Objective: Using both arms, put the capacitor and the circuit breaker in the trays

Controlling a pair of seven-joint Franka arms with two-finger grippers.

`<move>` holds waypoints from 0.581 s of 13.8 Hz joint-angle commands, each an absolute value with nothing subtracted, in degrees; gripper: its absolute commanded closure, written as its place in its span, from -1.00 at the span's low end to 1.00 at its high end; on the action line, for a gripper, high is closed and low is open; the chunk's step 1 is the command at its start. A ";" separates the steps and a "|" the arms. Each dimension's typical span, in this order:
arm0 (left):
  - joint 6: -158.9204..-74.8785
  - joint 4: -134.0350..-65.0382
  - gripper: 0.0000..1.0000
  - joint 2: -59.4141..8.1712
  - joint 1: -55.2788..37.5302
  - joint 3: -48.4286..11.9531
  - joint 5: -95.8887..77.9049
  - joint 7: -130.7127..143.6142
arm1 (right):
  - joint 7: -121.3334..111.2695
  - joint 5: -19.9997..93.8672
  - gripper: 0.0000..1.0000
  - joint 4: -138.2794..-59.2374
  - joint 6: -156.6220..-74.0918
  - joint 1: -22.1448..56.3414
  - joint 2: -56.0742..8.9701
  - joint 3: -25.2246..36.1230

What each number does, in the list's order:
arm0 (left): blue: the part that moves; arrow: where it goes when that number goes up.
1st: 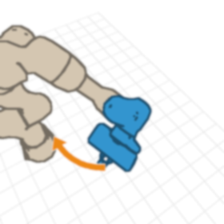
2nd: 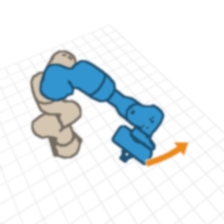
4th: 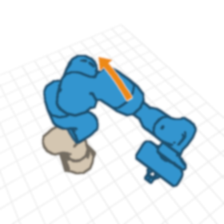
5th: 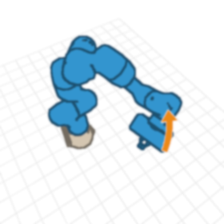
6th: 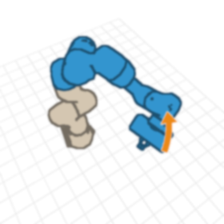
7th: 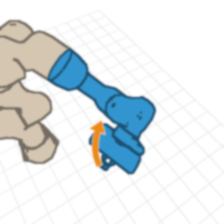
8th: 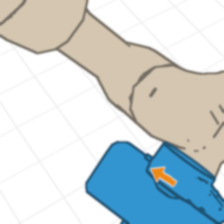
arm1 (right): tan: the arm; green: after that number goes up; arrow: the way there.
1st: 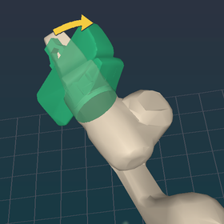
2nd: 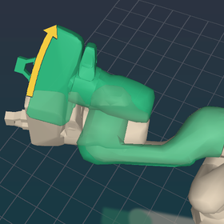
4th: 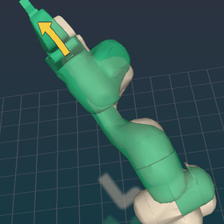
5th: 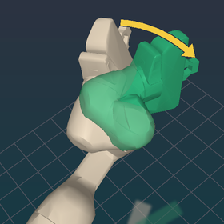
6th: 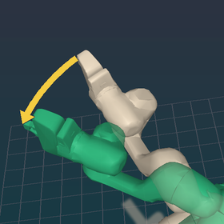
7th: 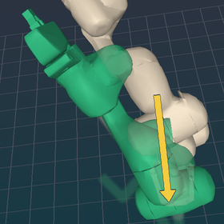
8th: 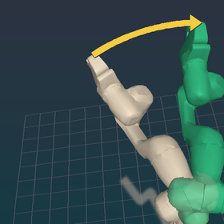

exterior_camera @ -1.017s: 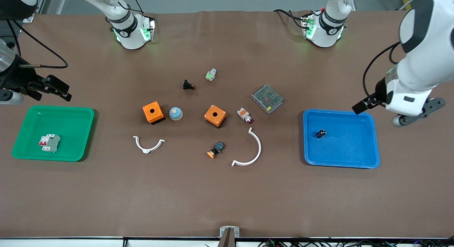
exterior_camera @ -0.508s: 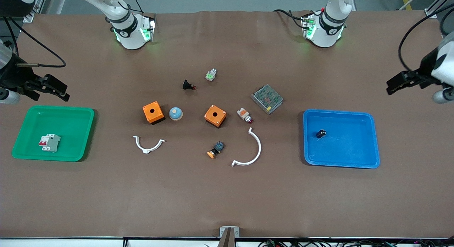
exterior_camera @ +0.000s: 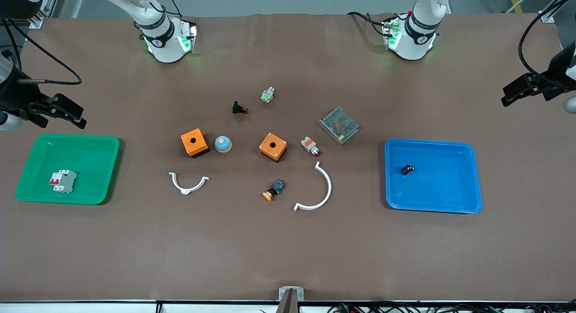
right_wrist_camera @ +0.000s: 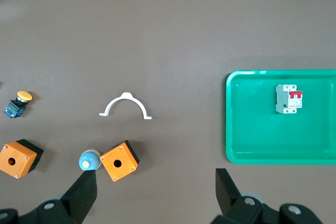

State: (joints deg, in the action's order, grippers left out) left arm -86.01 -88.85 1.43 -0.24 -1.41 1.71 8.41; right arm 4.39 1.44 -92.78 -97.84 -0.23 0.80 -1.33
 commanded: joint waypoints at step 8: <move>-86.13 -92.46 -0.99 5.36 0.53 -6.06 0.44 7.38 | 4.48 0.44 -1.00 -87.72 -97.12 -0.44 -0.79 -1.32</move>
State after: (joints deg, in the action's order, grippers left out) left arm -86.01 -90.62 3.32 -0.26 -5.86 1.01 8.40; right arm 4.38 1.24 -90.29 -98.25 -0.25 0.31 -1.24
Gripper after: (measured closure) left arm 0.000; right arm 0.000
